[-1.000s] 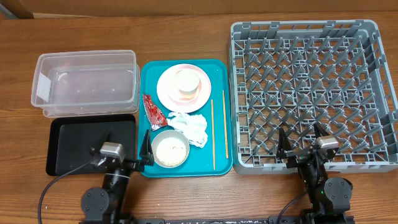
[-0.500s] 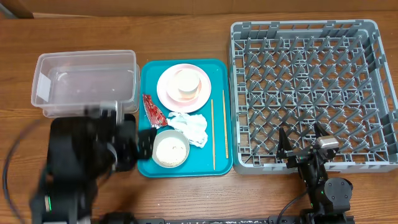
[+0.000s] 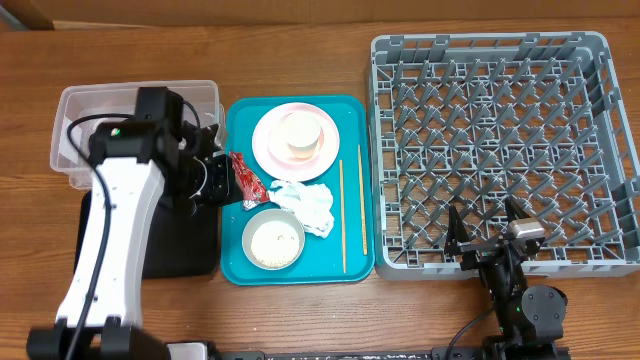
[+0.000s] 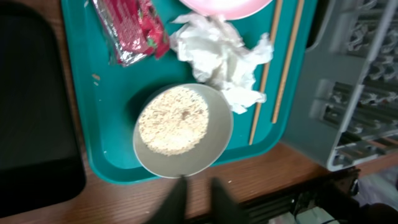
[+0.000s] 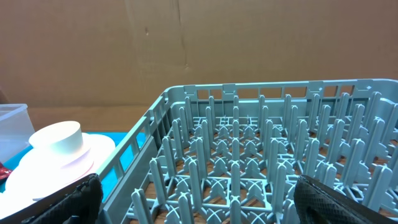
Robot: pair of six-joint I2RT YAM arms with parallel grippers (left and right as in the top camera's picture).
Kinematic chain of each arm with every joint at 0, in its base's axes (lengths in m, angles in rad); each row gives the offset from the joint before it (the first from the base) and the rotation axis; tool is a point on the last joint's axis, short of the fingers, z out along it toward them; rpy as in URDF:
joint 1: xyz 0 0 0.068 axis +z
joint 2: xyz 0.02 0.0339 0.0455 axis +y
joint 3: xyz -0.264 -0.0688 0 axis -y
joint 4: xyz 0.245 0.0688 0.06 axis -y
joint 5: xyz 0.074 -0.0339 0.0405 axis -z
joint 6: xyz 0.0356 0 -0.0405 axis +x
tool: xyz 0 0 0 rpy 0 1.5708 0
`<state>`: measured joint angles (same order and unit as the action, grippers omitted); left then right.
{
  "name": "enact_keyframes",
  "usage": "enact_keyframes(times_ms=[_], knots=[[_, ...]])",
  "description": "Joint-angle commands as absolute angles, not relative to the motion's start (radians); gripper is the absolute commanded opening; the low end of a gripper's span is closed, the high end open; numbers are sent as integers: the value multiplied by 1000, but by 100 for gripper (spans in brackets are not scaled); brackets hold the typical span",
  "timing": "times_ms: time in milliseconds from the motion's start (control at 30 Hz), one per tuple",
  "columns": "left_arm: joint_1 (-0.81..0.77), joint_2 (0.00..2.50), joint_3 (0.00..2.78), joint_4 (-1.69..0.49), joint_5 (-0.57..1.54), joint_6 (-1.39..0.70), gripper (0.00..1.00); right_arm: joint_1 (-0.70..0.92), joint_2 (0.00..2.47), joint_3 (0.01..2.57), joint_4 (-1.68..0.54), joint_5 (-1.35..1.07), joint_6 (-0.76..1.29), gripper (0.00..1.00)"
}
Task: Sort waste into correct bins and load items into the dishwasher
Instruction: 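Reach the left gripper to the red wrapper and grasp it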
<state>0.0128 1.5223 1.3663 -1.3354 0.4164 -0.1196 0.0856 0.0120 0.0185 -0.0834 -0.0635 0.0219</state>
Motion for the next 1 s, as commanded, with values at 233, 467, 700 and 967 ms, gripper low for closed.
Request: enact_keyframes(times_ms=[233,467,700,967], knots=[[-68,1549,1325,-1249,29,-363,6,89,3,8,-79,-62,18,100],[-117,1549,1263,-1136,26,-408,34,89,3,8,-79,-62,18,100],[-141,1549,1225,-1056,25,-436,40,89,3,8,-79,-62,18,100],[-141,1549,1104,-906,26,-504,42,89,3,8,-79,-62,18,100]])
